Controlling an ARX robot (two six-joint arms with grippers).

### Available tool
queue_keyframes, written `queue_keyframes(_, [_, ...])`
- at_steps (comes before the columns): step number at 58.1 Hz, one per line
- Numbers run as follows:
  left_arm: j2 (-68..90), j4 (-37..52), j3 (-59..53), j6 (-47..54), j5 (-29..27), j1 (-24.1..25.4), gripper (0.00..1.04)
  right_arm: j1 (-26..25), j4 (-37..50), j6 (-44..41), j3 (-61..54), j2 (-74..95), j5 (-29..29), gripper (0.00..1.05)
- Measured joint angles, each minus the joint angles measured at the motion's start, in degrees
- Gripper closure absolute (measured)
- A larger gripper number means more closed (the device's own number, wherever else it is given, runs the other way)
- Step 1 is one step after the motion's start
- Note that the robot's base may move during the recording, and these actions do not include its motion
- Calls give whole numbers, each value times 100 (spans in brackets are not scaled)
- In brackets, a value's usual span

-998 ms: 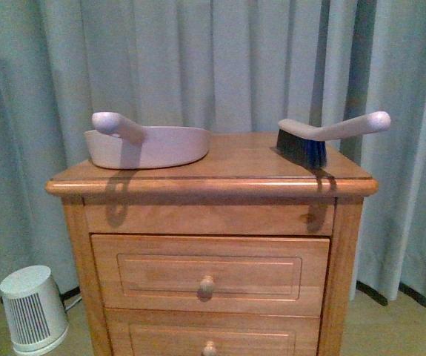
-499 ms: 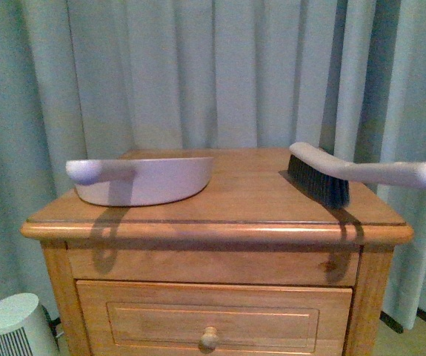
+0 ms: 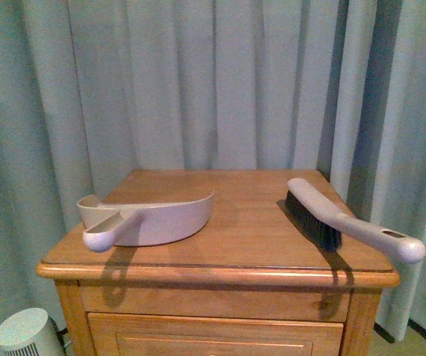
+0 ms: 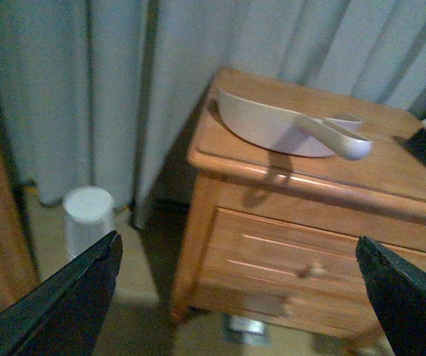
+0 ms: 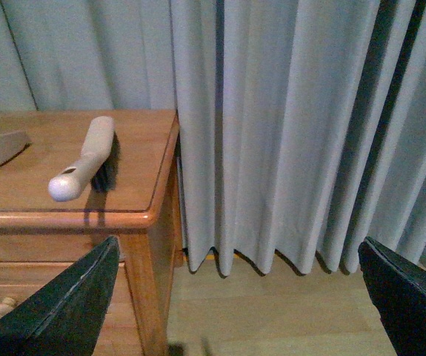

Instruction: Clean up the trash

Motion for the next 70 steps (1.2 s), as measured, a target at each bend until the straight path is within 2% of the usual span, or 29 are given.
queue_keyframes(8, [1753,81,1445,-59,-173,-455,8,0,0,0,0,0,0,7])
queue_keyframes(17, [3545,-619,3012,144,-533,-1167,8,0,0,0,0,0,0,7])
queue_keyframes(29, [5348,-1058,4103,184,-918,-1722,8,0,0,0,0,0,0,7])
queue_keyframes(55, [7788,-1117,5707,334,-1508,-1950,8,0,0,0,0,0,0,7])
queue_keyframes(70, [8393,-1228,6105,575,-1631,-1950,8,0,0,0,0,0,0,7])
